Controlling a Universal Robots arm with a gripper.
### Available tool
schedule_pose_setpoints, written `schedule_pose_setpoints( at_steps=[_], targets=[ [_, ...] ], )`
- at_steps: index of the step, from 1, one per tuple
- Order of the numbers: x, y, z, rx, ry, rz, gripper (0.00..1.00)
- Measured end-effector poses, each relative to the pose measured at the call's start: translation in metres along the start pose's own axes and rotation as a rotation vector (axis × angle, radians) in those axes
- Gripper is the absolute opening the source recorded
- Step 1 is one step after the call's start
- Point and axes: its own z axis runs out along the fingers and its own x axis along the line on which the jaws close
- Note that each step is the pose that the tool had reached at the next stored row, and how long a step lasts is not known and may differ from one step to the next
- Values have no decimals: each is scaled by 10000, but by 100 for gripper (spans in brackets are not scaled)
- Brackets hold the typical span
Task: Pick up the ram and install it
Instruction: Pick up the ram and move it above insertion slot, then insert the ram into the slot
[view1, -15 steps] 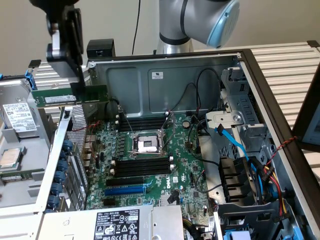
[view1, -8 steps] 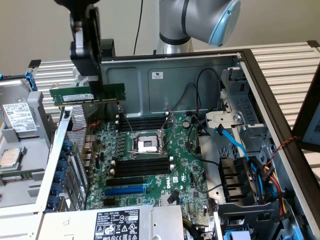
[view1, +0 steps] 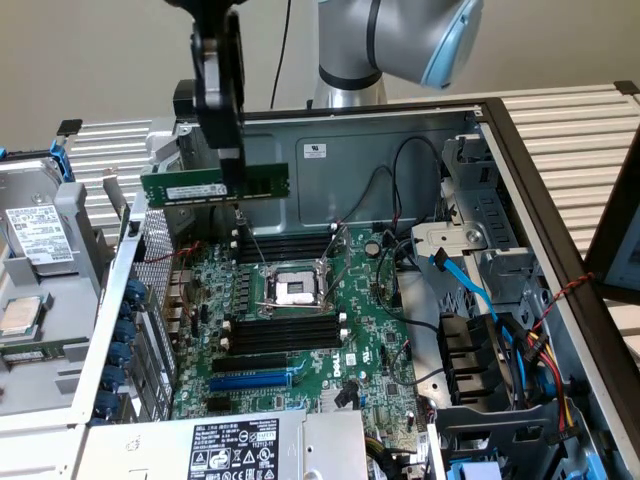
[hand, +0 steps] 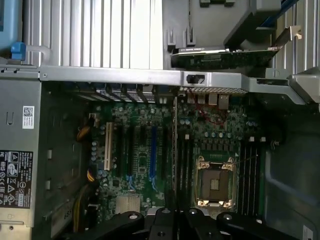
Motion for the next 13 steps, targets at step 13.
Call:
schedule_pose_setpoints(
  at_steps=[13],
  targets=[
    [-2,-525,-12,-18,1,-2,12]
  ],
)
